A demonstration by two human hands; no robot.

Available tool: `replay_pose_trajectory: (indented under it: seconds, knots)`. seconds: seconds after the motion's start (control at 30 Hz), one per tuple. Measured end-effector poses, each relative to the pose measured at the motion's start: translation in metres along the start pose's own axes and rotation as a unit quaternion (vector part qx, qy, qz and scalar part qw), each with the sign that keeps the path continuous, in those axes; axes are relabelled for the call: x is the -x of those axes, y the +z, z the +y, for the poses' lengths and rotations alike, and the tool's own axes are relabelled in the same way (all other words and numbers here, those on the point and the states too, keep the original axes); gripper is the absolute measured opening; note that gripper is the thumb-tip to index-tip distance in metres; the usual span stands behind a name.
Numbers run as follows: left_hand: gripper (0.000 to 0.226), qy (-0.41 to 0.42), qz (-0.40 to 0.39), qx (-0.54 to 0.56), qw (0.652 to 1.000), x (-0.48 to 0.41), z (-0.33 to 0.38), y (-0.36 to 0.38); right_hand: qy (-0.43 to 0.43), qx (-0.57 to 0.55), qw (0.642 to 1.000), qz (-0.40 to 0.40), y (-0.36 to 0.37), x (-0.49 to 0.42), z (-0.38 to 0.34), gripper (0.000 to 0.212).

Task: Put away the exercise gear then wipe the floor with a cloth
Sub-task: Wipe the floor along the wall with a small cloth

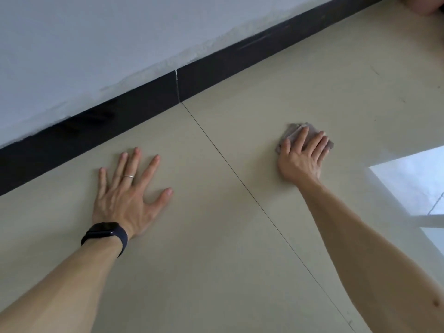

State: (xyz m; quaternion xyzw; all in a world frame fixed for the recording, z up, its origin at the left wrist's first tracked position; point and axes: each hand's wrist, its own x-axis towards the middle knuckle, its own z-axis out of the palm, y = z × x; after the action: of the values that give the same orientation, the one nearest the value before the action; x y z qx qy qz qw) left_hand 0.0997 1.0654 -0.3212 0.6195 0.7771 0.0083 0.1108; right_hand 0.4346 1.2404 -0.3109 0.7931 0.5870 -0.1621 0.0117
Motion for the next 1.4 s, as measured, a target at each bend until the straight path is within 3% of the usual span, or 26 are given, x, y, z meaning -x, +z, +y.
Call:
replay_pose_trajectory:
  seconds: [0.03, 0.1, 0.2, 0.27, 0.33, 0.4, 0.47, 0.53, 0.57, 0.7, 0.73, 0.8, 0.83, 0.87, 0.9, 0.97, 1.03, 1.1, 1.2, 1.27, 1.33, 1.4]
  knots:
    - [0.077, 0.000, -0.001, 0.003, 1.000, 0.000, 0.000, -0.001, 0.003, -0.010, 1.000, -0.001, 0.007, 0.006, -0.019, 0.070]
    - [0.077, -0.002, -0.003, 0.016, 1.000, -0.001, -0.001, -0.002, -0.107, 0.017, 0.994, 0.004, 0.026, 0.034, -0.052, 0.071]
    - [0.077, -0.003, -0.006, 0.013, 1.000, -0.001, -0.001, -0.002, -0.350, 0.093, 0.932, -0.013, 0.030, 0.059, -0.055, 0.068]
    - [0.077, -0.005, -0.006, 0.011, 1.000, -0.001, -0.002, -0.002, -0.402, 0.101, 0.910, -0.033, 0.014, 0.030, -0.047, 0.065]
    - [0.077, -0.004, -0.005, 0.015, 1.000, -0.001, -0.002, -0.001, -0.341, 0.106, 0.934, -0.026, 0.001, -0.007, -0.048, 0.065]
    - [0.077, 0.001, -0.001, 0.019, 1.000, -0.002, -0.001, -0.001, -0.201, 0.077, 0.976, -0.029, -0.004, -0.042, -0.070, 0.068]
    - [0.077, 0.006, 0.001, 0.014, 1.000, -0.002, -0.003, 0.000, -0.075, 0.030, 0.996, -0.026, -0.001, -0.063, -0.107, 0.071]
    - [0.078, 0.011, 0.003, 0.007, 1.000, -0.002, -0.005, 0.001, -0.021, 0.007, 0.999, -0.026, 0.006, -0.068, -0.143, 0.072]
    - [0.078, 0.013, 0.002, 0.005, 1.000, -0.002, -0.005, 0.001, -0.034, 0.010, 0.999, -0.027, 0.011, -0.066, -0.158, 0.073]
    - [0.078, 0.010, -0.003, 0.006, 1.000, -0.003, -0.006, 0.001, -0.242, 0.064, 0.968, 0.000, 0.044, 0.003, -0.193, 0.079]
    - [0.078, 0.006, -0.004, 0.009, 1.000, -0.003, -0.005, 0.001, -0.325, 0.076, 0.943, -0.008, 0.050, 0.032, -0.191, 0.078]
    - [0.077, 0.005, -0.006, 0.019, 1.000, -0.002, -0.004, -0.001, -0.494, 0.122, 0.859, -0.056, 0.052, 0.074, -0.168, 0.069]
    - [0.077, 0.006, -0.003, 0.024, 1.000, -0.002, -0.004, -0.001, -0.543, 0.142, 0.824, -0.072, 0.049, 0.073, -0.156, 0.065]
    - [0.078, 0.008, 0.000, 0.028, 1.000, -0.002, -0.005, 0.000, -0.550, 0.138, 0.820, -0.076, 0.043, 0.063, -0.147, 0.063]
    - [0.079, 0.012, 0.002, 0.028, 1.000, -0.002, -0.006, 0.002, -0.509, 0.129, 0.849, -0.062, 0.038, 0.048, -0.142, 0.063]
    - [0.081, 0.016, 0.005, 0.021, 1.000, -0.001, -0.007, 0.006, -0.317, 0.102, 0.942, -0.024, 0.031, 0.017, -0.135, 0.067]
    - [0.080, 0.014, 0.008, 0.021, 1.000, -0.002, -0.007, 0.007, -0.176, 0.072, 0.982, -0.018, 0.031, 0.012, -0.130, 0.071]
    - [0.079, 0.019, 0.012, 0.036, 0.999, -0.002, -0.007, 0.006, -0.212, 0.077, 0.974, -0.004, 0.044, 0.055, -0.119, 0.070]
    - [0.080, 0.019, 0.012, 0.050, 0.998, -0.002, -0.009, 0.005, -0.370, 0.093, 0.923, -0.049, 0.057, 0.160, -0.072, 0.068]
    - [0.080, 0.024, 0.014, 0.051, 0.998, 0.000, -0.009, 0.005, -0.407, 0.127, 0.901, -0.082, 0.053, 0.191, -0.032, 0.066]
    - [0.081, 0.028, 0.014, 0.054, 0.998, -0.001, -0.009, 0.005, -0.353, 0.146, 0.922, -0.064, 0.043, 0.177, 0.000, 0.066]
    - [0.082, 0.030, 0.018, 0.058, 0.998, -0.001, -0.011, 0.004, -0.209, 0.116, 0.970, -0.042, 0.030, 0.155, 0.028, 0.067]
